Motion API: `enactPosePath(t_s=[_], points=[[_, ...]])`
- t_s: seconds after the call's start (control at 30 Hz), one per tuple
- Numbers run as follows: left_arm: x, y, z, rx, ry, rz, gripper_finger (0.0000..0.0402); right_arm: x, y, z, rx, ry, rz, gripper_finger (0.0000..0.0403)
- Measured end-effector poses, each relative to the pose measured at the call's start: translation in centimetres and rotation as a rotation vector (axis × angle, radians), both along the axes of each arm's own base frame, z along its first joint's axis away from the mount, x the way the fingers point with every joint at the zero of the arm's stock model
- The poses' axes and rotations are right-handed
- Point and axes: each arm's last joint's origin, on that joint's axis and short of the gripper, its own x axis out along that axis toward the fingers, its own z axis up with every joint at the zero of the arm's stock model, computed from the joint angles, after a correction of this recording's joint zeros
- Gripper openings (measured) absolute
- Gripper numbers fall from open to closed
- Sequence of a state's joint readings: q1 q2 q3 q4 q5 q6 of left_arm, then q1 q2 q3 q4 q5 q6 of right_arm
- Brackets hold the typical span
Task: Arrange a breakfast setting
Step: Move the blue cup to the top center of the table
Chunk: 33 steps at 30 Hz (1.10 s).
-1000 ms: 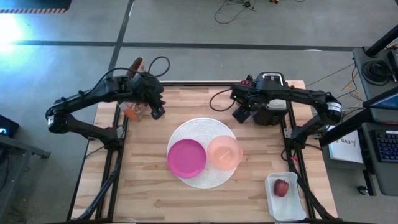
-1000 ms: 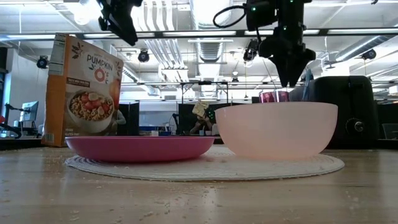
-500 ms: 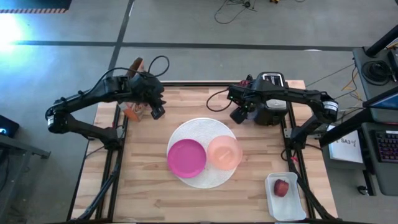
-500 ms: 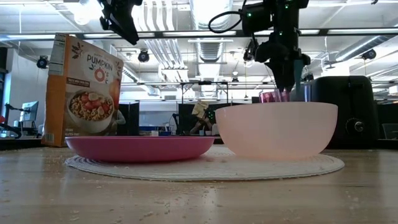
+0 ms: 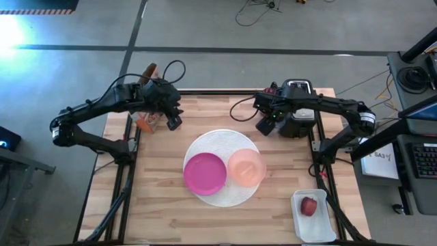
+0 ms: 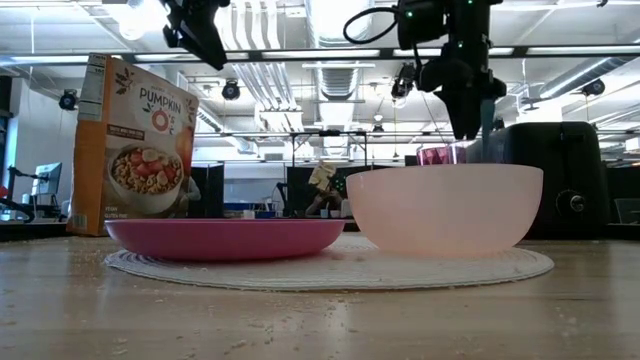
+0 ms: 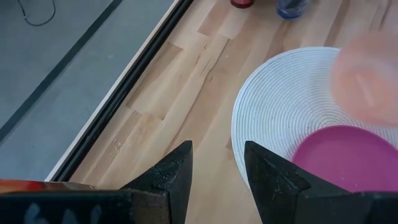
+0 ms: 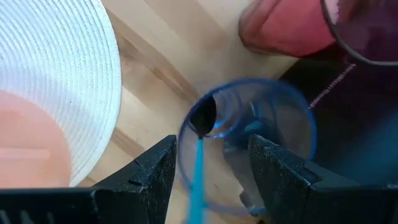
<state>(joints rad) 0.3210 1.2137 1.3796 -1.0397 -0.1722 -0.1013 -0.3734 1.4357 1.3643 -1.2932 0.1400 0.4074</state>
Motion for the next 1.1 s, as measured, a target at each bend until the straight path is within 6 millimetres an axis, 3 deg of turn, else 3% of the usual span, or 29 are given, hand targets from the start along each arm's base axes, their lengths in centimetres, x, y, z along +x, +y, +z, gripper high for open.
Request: enactPosePath(t_s=[0.5,1.1], points=[[0.1,0.0,0.1,0.002,-0.008,0.000,0.0129,-0.7,-0.1,2.0,0.014,-0.077,-0.013,0.0192],[0.0,0.0,0.0,0.009,0.000,-0.010,0.0129,0.0,0.0,0.4,0.055,-0.048,-0.003,0.0192]])
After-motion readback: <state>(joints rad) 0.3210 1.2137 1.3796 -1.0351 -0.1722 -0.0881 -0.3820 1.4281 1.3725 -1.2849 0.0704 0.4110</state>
